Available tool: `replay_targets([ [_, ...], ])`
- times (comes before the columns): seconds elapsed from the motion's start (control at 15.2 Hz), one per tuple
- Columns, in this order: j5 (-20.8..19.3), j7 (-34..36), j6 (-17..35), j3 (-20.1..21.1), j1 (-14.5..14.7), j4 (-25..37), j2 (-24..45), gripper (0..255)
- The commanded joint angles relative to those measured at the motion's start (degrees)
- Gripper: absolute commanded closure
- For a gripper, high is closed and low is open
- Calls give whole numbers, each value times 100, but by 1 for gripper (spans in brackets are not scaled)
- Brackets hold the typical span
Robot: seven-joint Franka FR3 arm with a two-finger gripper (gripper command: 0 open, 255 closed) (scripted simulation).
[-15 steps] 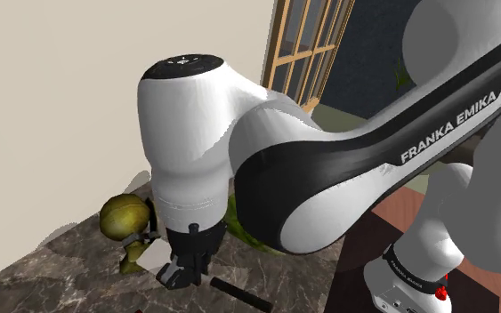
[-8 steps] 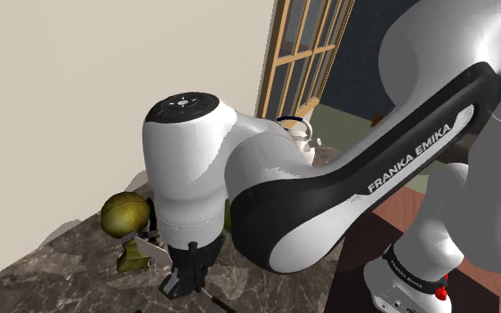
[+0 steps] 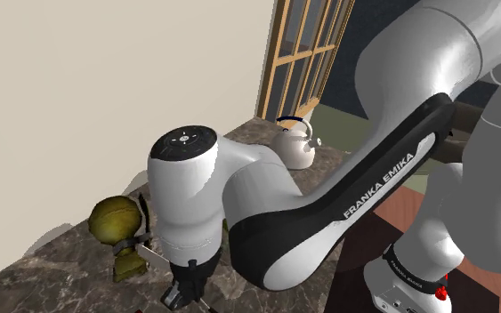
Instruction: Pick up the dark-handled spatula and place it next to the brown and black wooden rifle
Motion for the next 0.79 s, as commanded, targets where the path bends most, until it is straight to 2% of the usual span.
replay_targets([
  [0.0,-80,49,129,-31,24,-45,122,255],
  [0.26,-240,149,366,-98,76,-90,343,255],
  [0.73,-240,149,366,-97,76,-90,343,255],
])
